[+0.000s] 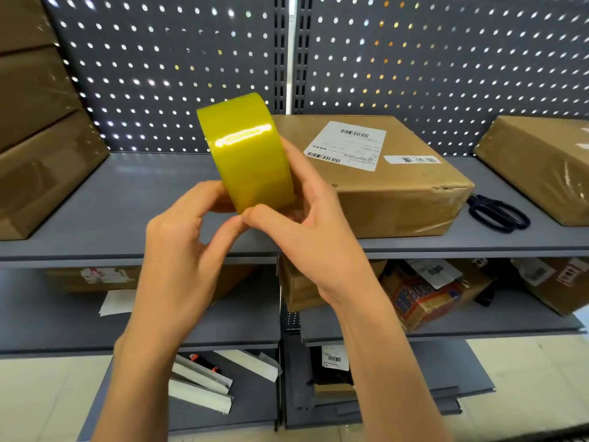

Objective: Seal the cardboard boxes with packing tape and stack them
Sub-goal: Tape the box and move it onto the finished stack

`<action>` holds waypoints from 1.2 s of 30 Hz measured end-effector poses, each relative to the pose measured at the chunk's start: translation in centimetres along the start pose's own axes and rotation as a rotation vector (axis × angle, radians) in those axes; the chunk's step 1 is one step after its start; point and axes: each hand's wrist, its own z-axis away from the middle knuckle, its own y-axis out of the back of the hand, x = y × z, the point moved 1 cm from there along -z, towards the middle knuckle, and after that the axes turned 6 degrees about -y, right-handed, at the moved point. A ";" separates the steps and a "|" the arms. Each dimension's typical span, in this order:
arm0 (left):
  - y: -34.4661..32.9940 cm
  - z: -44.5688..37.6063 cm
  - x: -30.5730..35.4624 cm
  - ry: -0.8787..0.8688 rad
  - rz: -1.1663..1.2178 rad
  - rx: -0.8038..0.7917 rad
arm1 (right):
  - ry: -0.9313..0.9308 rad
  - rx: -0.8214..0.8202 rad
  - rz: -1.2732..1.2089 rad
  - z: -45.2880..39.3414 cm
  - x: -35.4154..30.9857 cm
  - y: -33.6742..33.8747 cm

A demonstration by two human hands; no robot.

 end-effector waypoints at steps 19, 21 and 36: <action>-0.1 0.2 -0.3 -0.006 -0.060 -0.053 | 0.006 -0.040 -0.167 0.1 0.2 -0.4; 0.2 0.1 -0.2 -0.007 -0.071 -0.070 | 0.000 -0.049 -0.159 0.1 0.2 -0.3; 0.5 0.1 0.2 0.023 -0.083 -0.076 | -0.011 -0.031 -0.103 0.3 -0.1 0.0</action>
